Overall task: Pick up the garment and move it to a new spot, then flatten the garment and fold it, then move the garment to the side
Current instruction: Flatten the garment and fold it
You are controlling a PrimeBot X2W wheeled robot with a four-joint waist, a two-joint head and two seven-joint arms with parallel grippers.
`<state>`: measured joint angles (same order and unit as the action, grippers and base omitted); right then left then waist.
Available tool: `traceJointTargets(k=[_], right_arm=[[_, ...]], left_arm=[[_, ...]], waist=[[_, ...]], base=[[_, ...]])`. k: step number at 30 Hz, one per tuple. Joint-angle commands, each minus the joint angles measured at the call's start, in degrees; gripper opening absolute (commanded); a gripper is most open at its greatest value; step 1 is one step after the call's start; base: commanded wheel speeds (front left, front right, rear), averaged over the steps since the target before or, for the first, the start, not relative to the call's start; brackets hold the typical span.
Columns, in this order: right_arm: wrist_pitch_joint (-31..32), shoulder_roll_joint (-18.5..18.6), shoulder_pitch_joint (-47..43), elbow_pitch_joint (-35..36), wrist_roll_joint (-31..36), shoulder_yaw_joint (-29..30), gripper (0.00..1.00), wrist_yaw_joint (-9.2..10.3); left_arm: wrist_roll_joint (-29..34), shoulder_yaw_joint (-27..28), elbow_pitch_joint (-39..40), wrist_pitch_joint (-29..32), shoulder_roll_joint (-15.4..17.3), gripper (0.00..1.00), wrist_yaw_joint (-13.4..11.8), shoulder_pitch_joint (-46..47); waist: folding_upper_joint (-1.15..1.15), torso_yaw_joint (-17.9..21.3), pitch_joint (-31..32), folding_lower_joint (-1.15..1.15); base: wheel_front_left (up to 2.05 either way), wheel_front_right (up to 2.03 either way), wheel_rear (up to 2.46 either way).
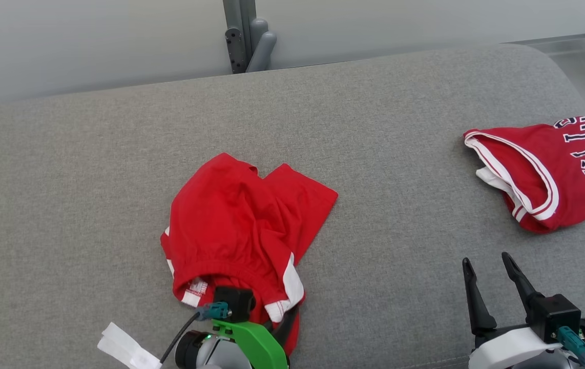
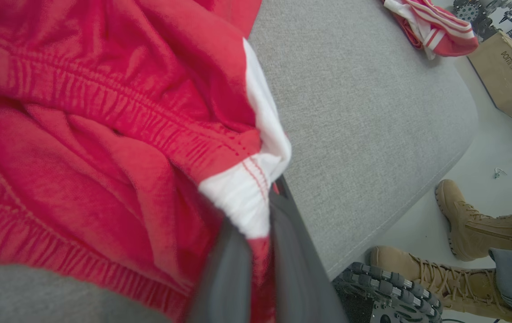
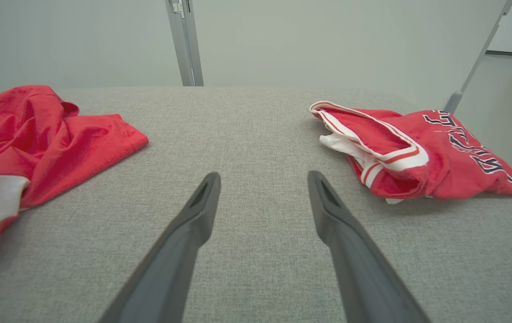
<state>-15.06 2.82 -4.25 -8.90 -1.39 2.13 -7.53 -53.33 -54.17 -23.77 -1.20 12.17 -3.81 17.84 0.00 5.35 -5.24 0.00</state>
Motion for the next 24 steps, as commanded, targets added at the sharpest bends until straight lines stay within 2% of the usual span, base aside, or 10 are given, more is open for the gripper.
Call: traceJointTargets(k=[1, 6, 9, 16, 20, 24], right_arm=[[-0.16, 0.15, 0.35, -0.13, 0.17, -0.19, 1.0, 0.09], [-0.16, 0.15, 0.47, -0.13, 0.07, -0.18, 1.0, 0.09], [-0.15, 0.15, 0.73, -0.32, -0.23, -0.49, 1.0, 0.09], [-0.16, 0.16, 4.24, -0.62, -0.92, -3.33, 1.0, 0.09], [-0.15, 0.14, 6.96, -0.7, -2.17, -5.47, 1.0, 0.09], [-0.15, 0.17, 8.44, -0.43, -3.46, -6.08, 1.0, 0.09]], left_arm=[[-0.29, 0.03, -0.18, 0.0, 0.47, 0.0, 0.79, 0.41], [0.31, 2.12, 2.33, -0.59, 3.24, 0.0, 0.34, 3.41], [1.56, 3.27, 5.86, 1.44, 6.93, 0.0, 0.57, 7.11], [3.82, 4.95, 15.27, 13.65, 17.4, 0.0, 2.9, 20.93], [2.52, 6.59, 18.26, 20.51, 20.07, 0.0, 4.65, 29.0], [3.62, 6.53, 22.36, 24.47, 20.02, 0.0, 6.27, 35.58]], waist=[[0.0, 0.17, 0.16, 0.0], [0.0, 0.35, 0.27, 0.0], [0.0, 0.69, 0.45, 0.0], [0.0, 4.31, 0.64, 0.0], [0.0, 7.1, 0.26, 0.0], [0.0, 9.32, -0.28, 0.0]], base=[[0.0, 0.0, 0.0], [0.0, 0.0, 0.0], [0.0, 0.0, 0.0], [0.0, 0.0, 0.0], [0.0, 0.0, 0.0], [0.0, 0.0, 0.0]])
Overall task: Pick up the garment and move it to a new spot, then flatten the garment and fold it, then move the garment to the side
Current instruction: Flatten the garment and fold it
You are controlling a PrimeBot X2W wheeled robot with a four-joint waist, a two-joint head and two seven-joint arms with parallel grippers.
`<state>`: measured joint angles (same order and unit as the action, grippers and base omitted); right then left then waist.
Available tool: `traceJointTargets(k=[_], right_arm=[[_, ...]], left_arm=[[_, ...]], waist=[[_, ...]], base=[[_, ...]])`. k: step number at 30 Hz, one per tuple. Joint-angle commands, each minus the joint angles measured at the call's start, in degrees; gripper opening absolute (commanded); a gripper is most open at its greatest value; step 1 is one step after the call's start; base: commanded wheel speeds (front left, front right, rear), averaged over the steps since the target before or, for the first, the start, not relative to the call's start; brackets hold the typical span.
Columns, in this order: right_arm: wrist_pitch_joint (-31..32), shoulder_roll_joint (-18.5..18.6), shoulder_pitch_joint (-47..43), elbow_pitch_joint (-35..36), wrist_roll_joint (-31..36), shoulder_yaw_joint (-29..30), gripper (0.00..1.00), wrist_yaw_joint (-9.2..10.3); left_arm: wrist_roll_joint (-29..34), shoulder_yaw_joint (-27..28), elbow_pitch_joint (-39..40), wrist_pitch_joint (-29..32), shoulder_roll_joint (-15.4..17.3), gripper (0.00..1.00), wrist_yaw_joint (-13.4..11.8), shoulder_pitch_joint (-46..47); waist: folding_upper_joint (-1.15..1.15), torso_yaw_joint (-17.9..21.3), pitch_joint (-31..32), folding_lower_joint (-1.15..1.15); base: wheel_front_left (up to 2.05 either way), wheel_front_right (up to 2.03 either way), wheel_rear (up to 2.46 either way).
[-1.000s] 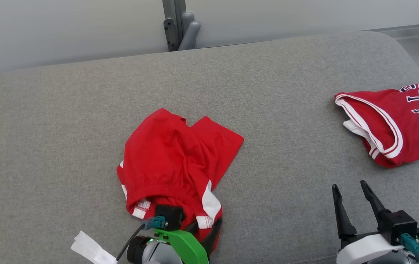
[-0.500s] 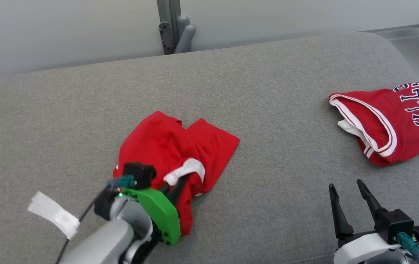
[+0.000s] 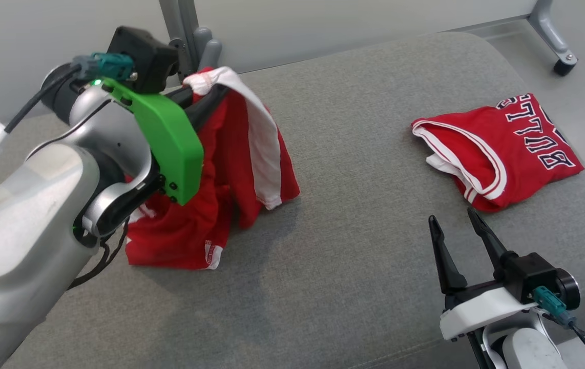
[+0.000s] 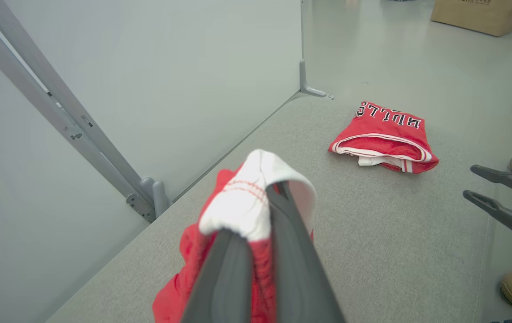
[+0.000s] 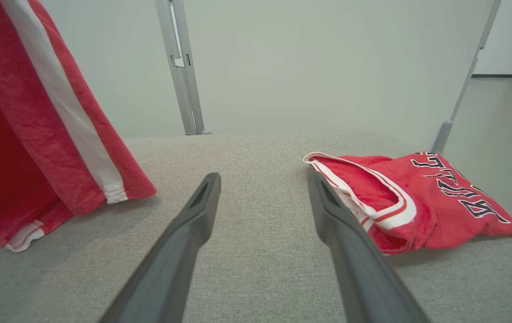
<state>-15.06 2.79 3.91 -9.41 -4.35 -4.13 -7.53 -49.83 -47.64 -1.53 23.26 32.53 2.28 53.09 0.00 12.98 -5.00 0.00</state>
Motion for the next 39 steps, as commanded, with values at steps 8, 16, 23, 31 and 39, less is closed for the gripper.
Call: traceJointTargets(k=[8, 16, 23, 31, 39], right_arm=[[-0.15, 0.16, -1.97, -0.31, -1.98, 1.31, 1.0, 0.09], [-0.15, 0.15, -1.91, -0.52, -3.48, -0.09, 1.0, 0.09], [-0.15, 0.16, -0.31, -0.68, -3.82, -1.41, 1.0, 0.09], [-0.15, 0.15, -1.84, -1.31, -1.59, -0.84, 1.0, 0.09], [-0.15, 0.16, -2.58, -1.1, 0.59, -0.84, 1.0, 0.09]], left_arm=[[-1.35, -2.06, 10.11, 6.73, -2.36, 0.0, 0.1, 4.87], [-3.19, -3.02, 7.09, 9.17, -3.4, 0.0, -5.19, 0.48], [-2.61, -4.73, -8.45, 6.74, -0.85, 0.0, -6.0, -5.9], [-6.63, -2.54, -20.13, 2.55, 2.78, 0.0, -5.81, -13.48], [-11.49, 2.11, -22.24, -10.49, 1.3, 0.0, -7.16, -25.22]], waist=[[0.0, 2.39, 0.11, 0.0], [0.0, 1.04, -0.64, 0.0], [0.0, 0.59, -1.92, 0.0], [0.0, -0.78, -1.32, 0.0], [0.0, -4.57, -0.71, 0.0]], base=[[0.0, 0.0, 0.0], [0.0, 0.0, 0.0], [0.0, 0.0, 0.0], [0.0, 0.0, 0.0], [0.0, 0.0, 0.0]])
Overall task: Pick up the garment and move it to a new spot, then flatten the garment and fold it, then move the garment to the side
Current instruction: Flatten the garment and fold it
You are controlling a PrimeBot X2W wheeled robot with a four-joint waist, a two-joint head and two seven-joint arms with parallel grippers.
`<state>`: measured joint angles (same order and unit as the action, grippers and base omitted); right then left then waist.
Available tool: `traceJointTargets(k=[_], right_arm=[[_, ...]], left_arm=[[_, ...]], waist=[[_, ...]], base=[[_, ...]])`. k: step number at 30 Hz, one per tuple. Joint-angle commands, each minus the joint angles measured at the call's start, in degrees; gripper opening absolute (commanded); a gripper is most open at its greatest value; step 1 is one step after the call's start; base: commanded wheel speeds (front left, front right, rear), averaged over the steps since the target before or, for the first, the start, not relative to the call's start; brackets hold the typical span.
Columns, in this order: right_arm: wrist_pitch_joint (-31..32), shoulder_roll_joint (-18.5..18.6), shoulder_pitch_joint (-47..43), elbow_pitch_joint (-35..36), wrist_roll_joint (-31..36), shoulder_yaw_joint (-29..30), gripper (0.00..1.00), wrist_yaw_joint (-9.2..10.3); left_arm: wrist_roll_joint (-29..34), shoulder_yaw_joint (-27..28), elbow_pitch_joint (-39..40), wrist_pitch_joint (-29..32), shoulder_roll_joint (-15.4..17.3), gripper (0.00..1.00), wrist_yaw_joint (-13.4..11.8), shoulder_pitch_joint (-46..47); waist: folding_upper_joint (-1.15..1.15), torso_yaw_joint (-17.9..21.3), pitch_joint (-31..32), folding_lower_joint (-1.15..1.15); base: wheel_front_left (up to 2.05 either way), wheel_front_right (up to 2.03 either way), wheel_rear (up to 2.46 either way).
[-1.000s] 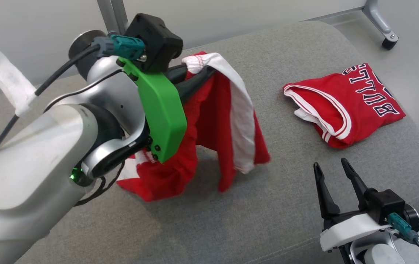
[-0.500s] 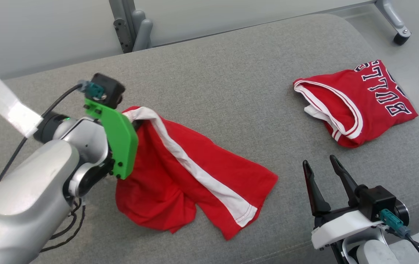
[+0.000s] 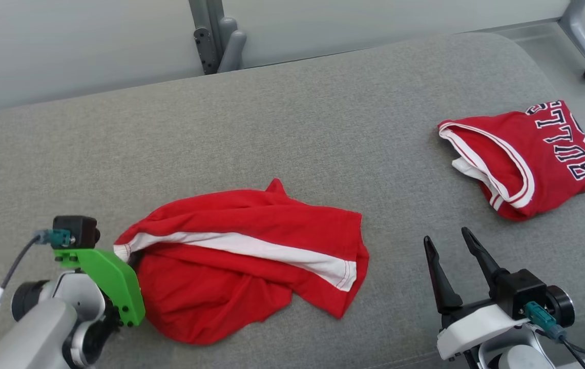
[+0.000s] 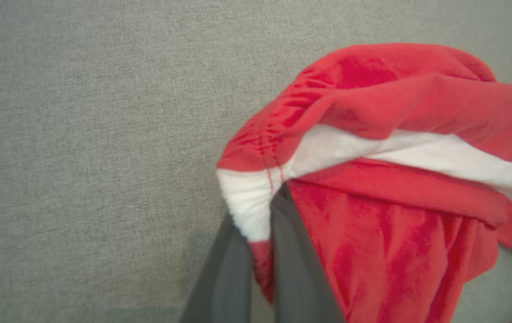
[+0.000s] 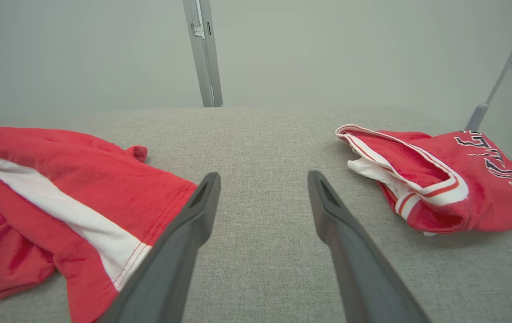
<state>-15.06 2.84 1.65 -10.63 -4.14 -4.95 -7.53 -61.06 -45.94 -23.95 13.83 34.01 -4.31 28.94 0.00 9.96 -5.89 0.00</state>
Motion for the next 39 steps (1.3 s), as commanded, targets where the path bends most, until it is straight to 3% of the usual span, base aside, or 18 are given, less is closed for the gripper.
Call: traceJointTargets(k=[1, 10, 14, 15, 17, 18, 21, 24, 32, 39], right_arm=[[-0.15, 0.12, -0.46, 0.13, 0.59, 0.05, 1.0, 0.09], [-0.15, 0.15, -1.57, -0.52, 3.2, 0.41, 1.0, 0.09], [-0.15, 0.11, -2.41, -0.76, 3.94, 1.11, 1.0, 0.09], [-0.15, 0.13, -2.52, -0.81, 4.01, 1.08, 1.0, 0.09], [-0.15, 0.13, -2.58, -0.88, 4.24, 0.88, 1.0, 0.09], [-0.15, 0.13, -2.63, -0.89, 4.26, 0.89, 1.0, 0.09], [-0.15, 0.13, -2.84, -0.87, 4.3, 0.8, 1.0, 0.09], [-0.15, 0.13, -3.2, -0.86, 4.47, 0.67, 1.0, 0.09], [-0.15, 0.13, -4.96, 1.1, 5.07, 3.71, 1.0, 0.09], [-0.15, 0.14, -7.29, 4.09, 6.14, 7.99, 1.0, 0.09]], left_arm=[[-0.29, 0.59, 0.35, -2.95, -0.83, 0.0, -0.98, -2.66], [-0.98, 1.84, -1.95, -15.24, -7.14, 0.0, -2.37, -10.91], [-0.83, 1.19, -5.11, -17.95, -9.99, 0.0, -0.98, -11.72], [-1.41, 1.46, -6.05, -18.56, -10.68, 0.12, -0.65, -11.86], [-1.67, 1.58, -7.66, -19.68, -11.74, 0.53, 0.51, -11.48], [-1.91, 1.65, -8.22, -20.05, -12.4, 1.0, 1.16, -11.02], [-1.25, 1.35, -9.21, -21.24, -13.22, 1.0, 3.21, -9.54], [0.64, 1.37, -9.54, -24.63, -13.13, 1.0, 3.71, -8.69], [4.03, 4.81, -6.25, -28.73, -12.38, 1.0, 0.99, -12.37], [16.5, 16.69, 4.54, -28.99, -13.16, 1.0, -3.48, -22.85]], waist=[[0.0, -2.26, 0.29, 0.0], [0.0, -8.16, 1.95, 0.0], [0.0, -9.86, 3.25, 0.0], [0.0, -10.1, 3.48, 0.0], [0.0, -10.45, 3.78, 0.0], [0.0, -10.59, 3.92, 0.0], [0.0, -10.81, 4.18, 0.0], [0.0, -10.79, 4.41, 0.0], [0.0, -10.23, 5.73, 0.0], [0.0, -10.98, 7.42, 0.0]], base=[[0.0, 0.0, 0.0], [0.0, 0.0, 0.0], [0.0, 0.0, 0.0], [0.0, 0.0, 0.0], [0.0, 0.0, 0.0], [0.0, 0.0, 0.0], [0.0, 0.0, 0.0], [0.0, 0.0, 0.0], [0.0, 0.0, 0.0], [0.0, 0.0, 0.0]])
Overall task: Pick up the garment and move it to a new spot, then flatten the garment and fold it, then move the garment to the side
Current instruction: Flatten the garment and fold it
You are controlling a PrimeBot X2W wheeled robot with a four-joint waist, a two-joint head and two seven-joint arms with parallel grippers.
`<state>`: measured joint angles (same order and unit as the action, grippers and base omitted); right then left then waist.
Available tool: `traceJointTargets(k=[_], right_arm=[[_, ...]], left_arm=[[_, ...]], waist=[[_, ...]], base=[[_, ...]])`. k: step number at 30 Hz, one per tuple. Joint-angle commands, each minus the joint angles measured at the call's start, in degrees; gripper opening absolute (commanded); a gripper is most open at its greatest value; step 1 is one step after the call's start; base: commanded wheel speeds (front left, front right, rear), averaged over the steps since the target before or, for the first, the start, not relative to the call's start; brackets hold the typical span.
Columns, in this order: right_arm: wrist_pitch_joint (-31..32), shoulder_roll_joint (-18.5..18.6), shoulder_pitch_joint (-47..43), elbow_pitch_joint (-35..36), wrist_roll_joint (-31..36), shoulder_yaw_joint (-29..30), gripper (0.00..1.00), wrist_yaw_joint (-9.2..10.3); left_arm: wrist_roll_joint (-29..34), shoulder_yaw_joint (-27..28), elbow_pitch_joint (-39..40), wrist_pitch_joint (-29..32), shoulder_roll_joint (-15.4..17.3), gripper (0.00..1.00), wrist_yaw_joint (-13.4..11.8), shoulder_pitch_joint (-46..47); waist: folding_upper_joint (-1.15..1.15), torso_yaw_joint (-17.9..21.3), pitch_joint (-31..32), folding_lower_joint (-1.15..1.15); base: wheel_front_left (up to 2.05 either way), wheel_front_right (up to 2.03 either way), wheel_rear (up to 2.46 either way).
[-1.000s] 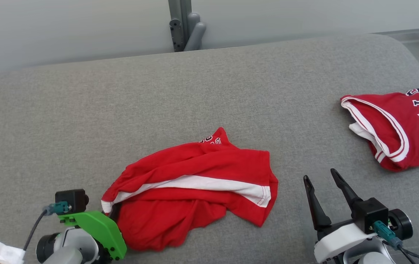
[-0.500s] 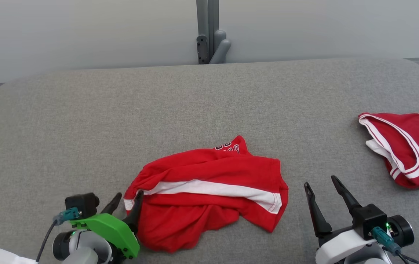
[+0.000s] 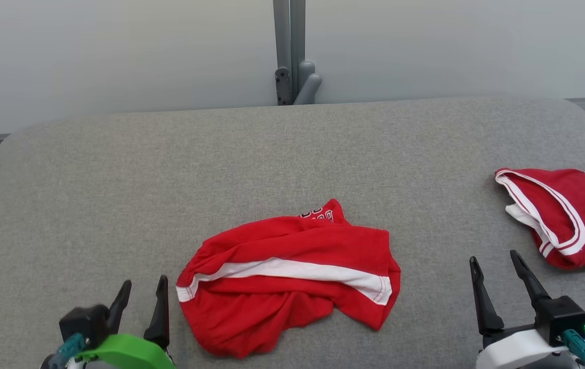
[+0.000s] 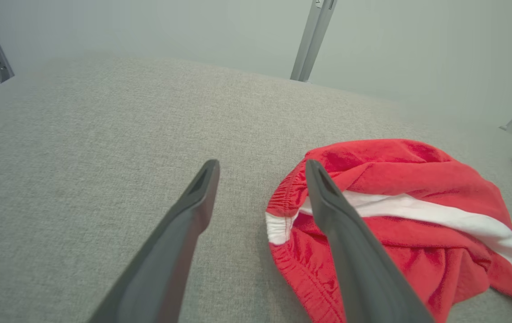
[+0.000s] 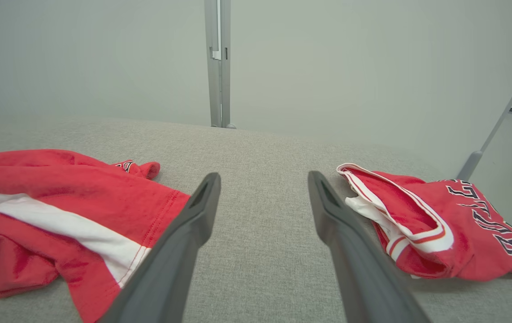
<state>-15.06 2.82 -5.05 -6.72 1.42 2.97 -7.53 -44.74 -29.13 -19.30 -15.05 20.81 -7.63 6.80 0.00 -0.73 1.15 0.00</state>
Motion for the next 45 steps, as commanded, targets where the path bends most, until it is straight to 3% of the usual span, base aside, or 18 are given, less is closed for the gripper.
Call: traceJointTargets(k=[1, 6, 12, 20, 28, 36, 40, 45], right_arm=[[-0.15, 0.14, -0.87, 0.27, 0.66, 0.53, 1.0, 0.09], [-0.15, 0.12, -2.08, 0.73, 1.0, 3.0, 1.0, 0.09], [-0.15, 0.13, -2.7, 0.32, 0.75, 4.21, 1.0, 0.09], [-0.15, 0.15, -3.24, -2.41, -1.02, 4.03, 1.0, 0.09], [-0.15, 0.15, -4.16, -2.79, -2.44, 3.7, 1.0, 0.09], [-0.15, 0.13, -2.13, -4.08, -5.64, 1.45, 1.0, 0.09], [-0.15, 0.16, 2.38, -7.31, -6.73, -4.69, 1.0, 0.09], [1.64, 0.17, 10.11, -16.36, -5.76, -10.36, 1.0, 0.09]], left_arm=[[2.47, 1.18, 0.86, -0.12, -0.28, 1.0, -0.49, -2.17], [11.73, 7.41, 4.54, -0.14, -2.59, 1.0, 0.96, -9.22], [21.98, 13.85, 6.8, -0.15, -4.42, 1.0, 6.75, -15.05], [26.46, 21.38, 6.19, -0.15, -8.8, 1.0, 12.48, -18.84], [29.62, 26.12, 6.08, -0.15, -11.83, 1.0, 14.49, -19.78], [30.59, 27.41, 6.98, -0.15, -13.46, 1.0, 15.06, -17.58], [28.61, 25.87, 5.06, -0.15, -14.13, 1.0, 15.16, -13.98], [24.4, 20.56, -1.93, -0.09, -13.74, 1.0, 15.16, -5.52]], waist=[[0.0, -0.43, 0.68, 0.0], [0.0, -1.54, 1.91, 0.0], [0.0, -2.55, 2.75, 0.0], [0.0, -3.38, 3.9, 0.0], [0.0, -3.36, 4.43, 0.0], [0.0, -3.45, 2.92, 0.0], [0.0, -4.1, -0.39, 0.0], [0.0, -5.33, -4.98, 0.0]], base=[[0.0, 0.0, 0.0], [0.0, 0.0, 0.0], [0.0, 0.0, 0.0], [0.0, 0.0, 0.0], [0.0, 0.0, 0.0], [0.0, 0.0, 0.0], [0.0, 0.0, 0.0], [0.0, 0.0, 0.0]])
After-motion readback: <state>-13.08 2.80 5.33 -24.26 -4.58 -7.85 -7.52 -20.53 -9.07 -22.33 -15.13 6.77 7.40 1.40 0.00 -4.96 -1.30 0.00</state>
